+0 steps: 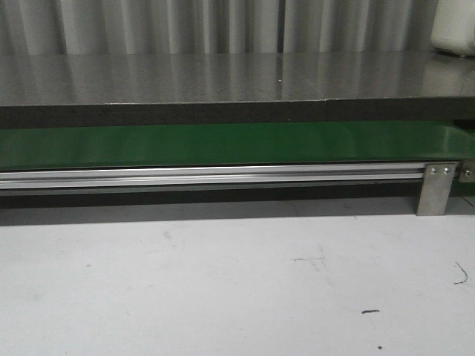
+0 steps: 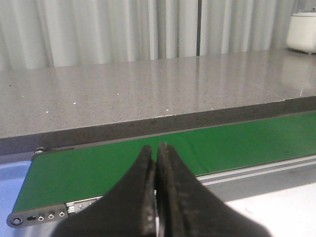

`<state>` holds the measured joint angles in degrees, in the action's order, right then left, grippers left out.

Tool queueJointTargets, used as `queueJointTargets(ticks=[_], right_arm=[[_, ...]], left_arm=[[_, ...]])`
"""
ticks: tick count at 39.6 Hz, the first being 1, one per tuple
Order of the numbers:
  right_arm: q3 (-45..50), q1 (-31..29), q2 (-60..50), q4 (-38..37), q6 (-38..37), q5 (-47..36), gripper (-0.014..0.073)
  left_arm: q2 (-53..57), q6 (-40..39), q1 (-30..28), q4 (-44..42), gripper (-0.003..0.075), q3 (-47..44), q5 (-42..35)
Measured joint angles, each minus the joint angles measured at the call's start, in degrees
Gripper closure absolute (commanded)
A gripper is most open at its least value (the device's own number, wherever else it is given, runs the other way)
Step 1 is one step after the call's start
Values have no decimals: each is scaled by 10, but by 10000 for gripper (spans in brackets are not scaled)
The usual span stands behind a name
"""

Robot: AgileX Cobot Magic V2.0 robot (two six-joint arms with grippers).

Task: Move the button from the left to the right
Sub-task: 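Move the held button into the green tray and open the right gripper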

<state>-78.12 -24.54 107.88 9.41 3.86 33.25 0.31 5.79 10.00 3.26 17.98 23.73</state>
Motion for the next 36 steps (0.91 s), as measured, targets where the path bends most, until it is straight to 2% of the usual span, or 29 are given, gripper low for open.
queueJointTargets(ticks=[6,8,12,19,21,24,30,32,33,36], right_arm=[[0,-1,20,-2,0,-2,97],[0,-1,20,-2,0,-3,53],[-3,-1,13,-2,0,-2,20],[-16,3,-35,-5,0,9,39],[-17,11,-57,-5,0,9,80],[-18,32,-91,-6,0,9,204],[-17,97,-160,-6,0,15,542],[-9,121,-180,-6,1,15,627],[-2,136,-193,-6,2,15,658],[26,175,-224,-5,3,8,661]], left_arm=[[0,0,0,0,741,0,0],[0,0,0,0,741,0,0],[0,0,0,0,741,0,0],[0,0,0,0,741,0,0],[0,0,0,0,741,0,0],[0,0,0,0,741,0,0],[0,0,0,0,741,0,0],[0,0,0,0,741,0,0],[0,0,0,0,741,0,0],[0,0,0,0,741,0,0]])
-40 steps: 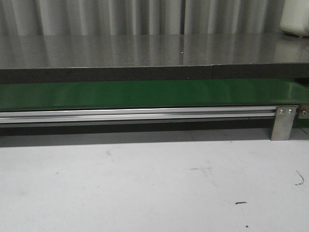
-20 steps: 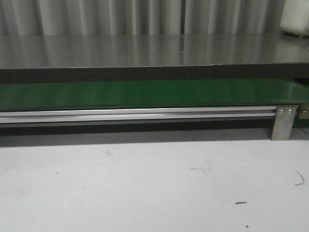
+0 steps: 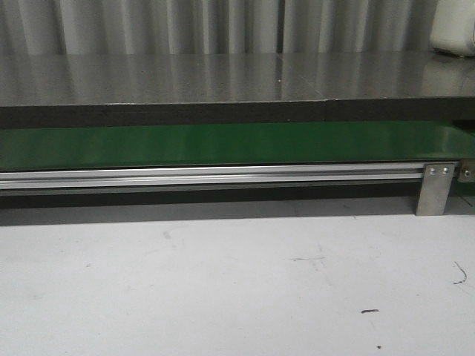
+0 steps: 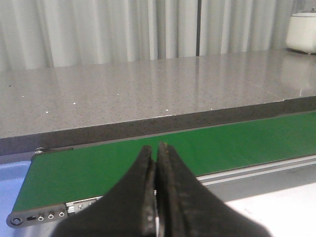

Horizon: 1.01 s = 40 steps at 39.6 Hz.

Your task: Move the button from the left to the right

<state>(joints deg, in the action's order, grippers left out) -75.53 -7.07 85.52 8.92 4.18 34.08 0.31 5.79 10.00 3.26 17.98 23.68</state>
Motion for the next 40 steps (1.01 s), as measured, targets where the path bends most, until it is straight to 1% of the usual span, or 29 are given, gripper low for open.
queueJointTargets(ticks=[3,9,16,20,27,34,40], right_arm=[[37,32,-39,0,0,-21,662],[144,95,-129,0,1,-82,662],[279,143,-255,0,1,-155,662],[349,155,-334,0,1,-178,662],[454,157,-468,0,1,-190,662],[521,157,-613,0,1,-192,662],[554,157,-700,0,1,-191,662]], left_arm=[[0,0,0,0,741,0,0],[0,0,0,0,741,0,0],[0,0,0,0,741,0,0],[0,0,0,0,741,0,0],[0,0,0,0,741,0,0],[0,0,0,0,741,0,0],[0,0,0,0,741,0,0]])
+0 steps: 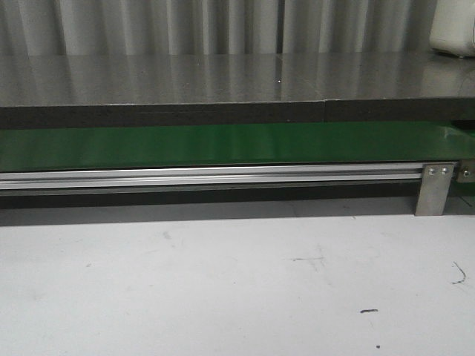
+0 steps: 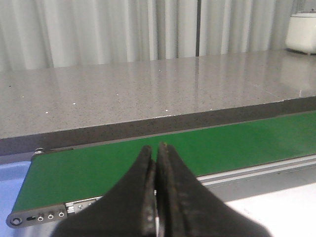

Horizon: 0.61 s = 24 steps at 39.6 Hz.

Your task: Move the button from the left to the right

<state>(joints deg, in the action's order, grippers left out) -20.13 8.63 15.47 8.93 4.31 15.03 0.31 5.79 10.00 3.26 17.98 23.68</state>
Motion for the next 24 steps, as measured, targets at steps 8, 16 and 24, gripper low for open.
queueJointTargets(ticks=[8,16,24], right_arm=[[4,0,-31,0,0,0,662],[5,0,-31,0,0,1,662],[5,0,-31,0,0,1,662]], left_arm=[[0,0,0,0,741,0,0],[0,0,0,0,741,0,0],[0,0,0,0,741,0,0]])
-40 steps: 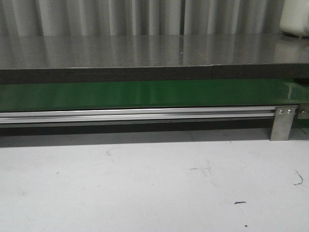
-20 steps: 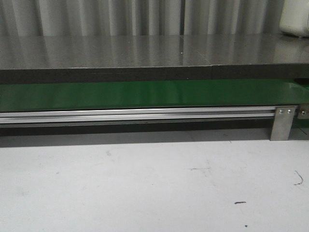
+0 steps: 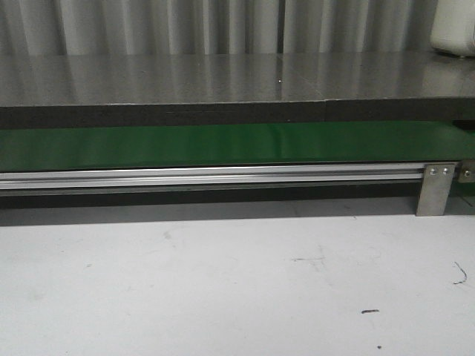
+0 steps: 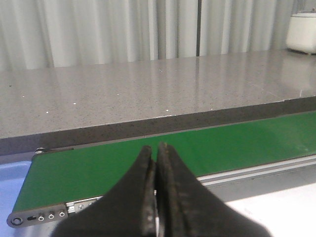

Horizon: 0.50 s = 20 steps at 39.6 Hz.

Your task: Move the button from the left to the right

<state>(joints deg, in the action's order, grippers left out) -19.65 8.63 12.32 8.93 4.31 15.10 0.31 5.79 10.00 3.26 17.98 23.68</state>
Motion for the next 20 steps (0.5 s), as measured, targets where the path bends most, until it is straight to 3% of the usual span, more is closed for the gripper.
queueJointTargets(ticks=[20], right_arm=[[0,0,0,0,0,0,662]], left_arm=[[0,0,0,0,741,-13,-9]])
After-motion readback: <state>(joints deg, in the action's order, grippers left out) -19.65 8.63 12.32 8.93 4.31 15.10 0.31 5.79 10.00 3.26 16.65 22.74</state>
